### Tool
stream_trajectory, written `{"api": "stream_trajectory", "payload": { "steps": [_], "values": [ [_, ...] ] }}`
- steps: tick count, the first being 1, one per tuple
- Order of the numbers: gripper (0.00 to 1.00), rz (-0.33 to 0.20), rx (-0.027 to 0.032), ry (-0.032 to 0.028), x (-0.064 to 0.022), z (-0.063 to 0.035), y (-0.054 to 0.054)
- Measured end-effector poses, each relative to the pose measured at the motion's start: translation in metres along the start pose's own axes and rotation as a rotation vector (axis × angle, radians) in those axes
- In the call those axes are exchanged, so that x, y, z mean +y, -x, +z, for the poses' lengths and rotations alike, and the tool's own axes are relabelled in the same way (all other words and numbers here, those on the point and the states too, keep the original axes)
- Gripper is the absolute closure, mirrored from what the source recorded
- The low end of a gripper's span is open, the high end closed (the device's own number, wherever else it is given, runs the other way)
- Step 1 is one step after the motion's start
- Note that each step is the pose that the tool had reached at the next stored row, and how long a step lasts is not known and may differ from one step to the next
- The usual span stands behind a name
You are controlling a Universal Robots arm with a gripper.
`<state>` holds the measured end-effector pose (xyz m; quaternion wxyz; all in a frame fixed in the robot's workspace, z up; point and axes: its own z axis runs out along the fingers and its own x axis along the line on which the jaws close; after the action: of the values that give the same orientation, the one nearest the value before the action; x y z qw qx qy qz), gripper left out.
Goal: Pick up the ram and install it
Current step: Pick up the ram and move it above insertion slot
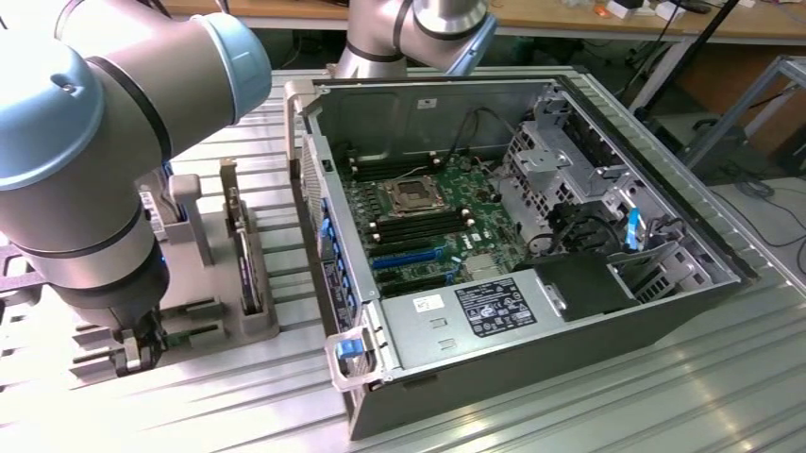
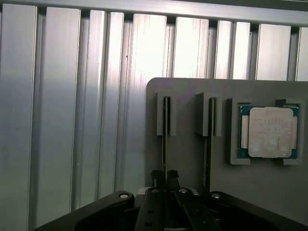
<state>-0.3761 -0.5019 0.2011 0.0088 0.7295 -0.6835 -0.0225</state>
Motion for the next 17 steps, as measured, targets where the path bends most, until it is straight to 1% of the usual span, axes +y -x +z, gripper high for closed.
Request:
{"api": "stream_trajectory", "payload": {
  "steps": [4, 5, 6, 7, 8, 11, 12, 14, 15, 17],
  "values": [
    [0.86, 0.000, 0.0000, 0.0000, 0.0000, 0.0000, 0.000],
    [0.86, 0.000, -0.0001, 0.0000, 0.0002, -0.0018, 0.000],
    [0.86, 0.000, 0.0000, 0.0001, 0.0004, -0.0075, 0.000],
    [0.86, 0.000, 0.0000, -0.0001, 0.0008, -0.0173, 0.000],
    [0.86, 0.000, 0.0000, 0.0001, 0.0011, -0.0237, 0.001],
    [0.86, 0.000, 0.0000, 0.0000, 0.0017, -0.0385, 0.001],
    [0.86, 0.000, 0.0001, 0.0004, 0.0022, -0.0504, 0.001],
    [0.86, 0.003, -0.0002, 0.0003, 0.0028, -0.0669, 0.002],
    [0.86, 0.005, -0.0002, 0.0005, 0.0033, -0.0781, 0.002],
    [0.86, 0.007, -0.0001, 0.0011, 0.0037, -0.0916, 0.002]
  ]
}}
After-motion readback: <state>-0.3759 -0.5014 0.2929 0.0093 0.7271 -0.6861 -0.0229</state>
